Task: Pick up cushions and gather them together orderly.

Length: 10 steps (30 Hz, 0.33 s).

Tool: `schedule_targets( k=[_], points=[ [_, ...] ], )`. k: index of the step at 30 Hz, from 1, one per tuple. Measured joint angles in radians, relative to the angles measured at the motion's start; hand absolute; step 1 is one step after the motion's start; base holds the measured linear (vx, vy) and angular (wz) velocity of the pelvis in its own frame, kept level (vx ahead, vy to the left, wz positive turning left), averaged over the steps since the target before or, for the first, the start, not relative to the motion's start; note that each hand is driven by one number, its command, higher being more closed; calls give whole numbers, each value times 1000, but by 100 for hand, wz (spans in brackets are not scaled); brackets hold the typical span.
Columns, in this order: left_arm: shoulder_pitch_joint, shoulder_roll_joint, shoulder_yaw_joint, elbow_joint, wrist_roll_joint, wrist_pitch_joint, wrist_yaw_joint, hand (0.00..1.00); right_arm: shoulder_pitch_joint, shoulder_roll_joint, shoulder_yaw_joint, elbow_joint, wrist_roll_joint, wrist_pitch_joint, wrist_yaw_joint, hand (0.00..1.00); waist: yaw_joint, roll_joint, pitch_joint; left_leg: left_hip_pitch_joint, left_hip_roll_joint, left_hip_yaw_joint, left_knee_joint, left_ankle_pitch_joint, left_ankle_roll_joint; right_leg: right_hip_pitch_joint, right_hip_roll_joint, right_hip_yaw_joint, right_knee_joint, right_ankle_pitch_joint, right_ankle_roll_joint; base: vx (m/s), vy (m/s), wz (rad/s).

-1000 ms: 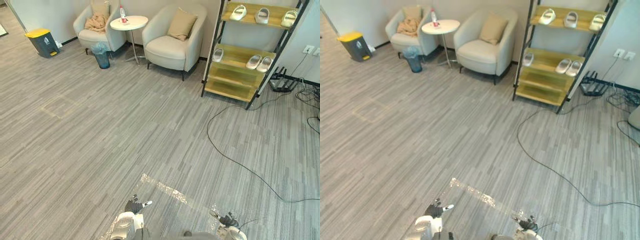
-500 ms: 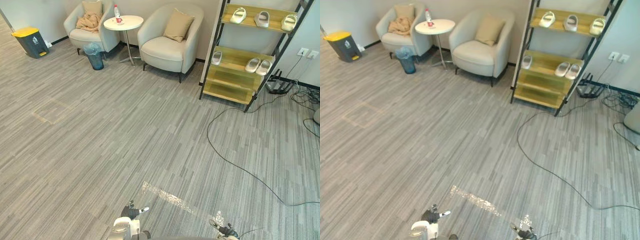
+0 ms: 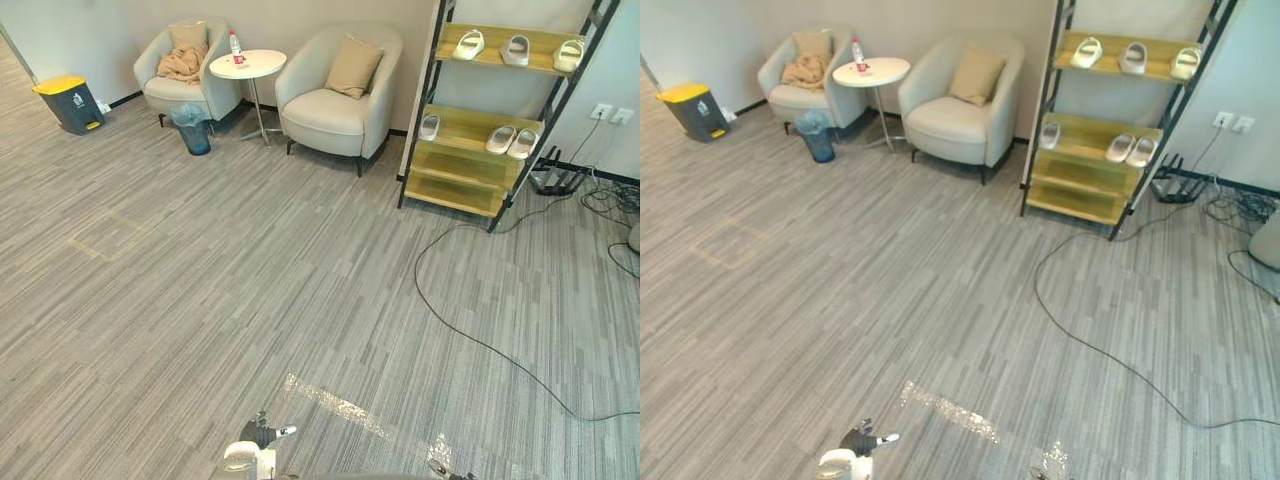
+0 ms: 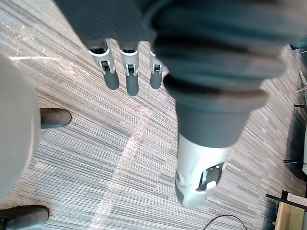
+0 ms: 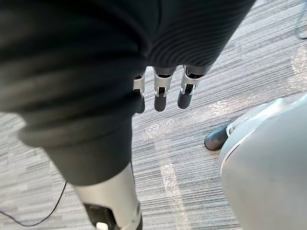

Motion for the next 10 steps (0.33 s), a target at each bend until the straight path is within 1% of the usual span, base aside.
schedule_targets(
  k=[5, 6, 7, 8, 9, 10],
  points=[
    [0, 21, -12, 4, 0, 0, 0, 0, -3, 0, -13, 0, 1, 0, 0, 0, 0, -2, 13, -2, 3, 15, 15, -11, -2, -13, 3, 36, 2, 1, 1, -14, 10, -19],
    [-4, 19, -8, 0, 0, 0, 0, 0, -9, 4, -31, -4, 2, 0, -1, 0, 0, 5, 29, -7, 7, 19, 50, -33, -4, -13, 5, 54, 6, 1, 1, -15, 21, -38],
    [-5, 11, 10, -10, 0, 0, 0, 0, -15, 4, -33, -8, 11, 0, -1, 0, 2, 4, 45, -37, 12, 8, 113, -62, -3, -27, 8, 73, 16, 1, 1, -21, 26, -43],
    [-6, 9, 19, -14, 0, 1, 0, 0, -17, 4, -33, -8, 13, 0, -2, 0, 4, 6, 46, -54, 13, -1, 137, -70, -2, -39, 9, 85, 23, 1, 1, -33, 23, -62],
    [-8, 4, 31, -28, 0, 0, 2, 0, -26, 5, -33, -9, 27, 0, -8, 0, 11, 15, 50, -95, 11, -54, 199, -88, 6, -72, 12, 114, 39, 5, 7, -22, 25, -58],
    [-10, -2, 31, -30, -1, 0, 3, 0, -29, 6, -37, -12, 31, 1, -10, 0, 13, 18, 57, -105, 12, -81, 211, -105, 3, -79, 16, 124, 39, 8, 12, -16, 20, -49]
  ],
)
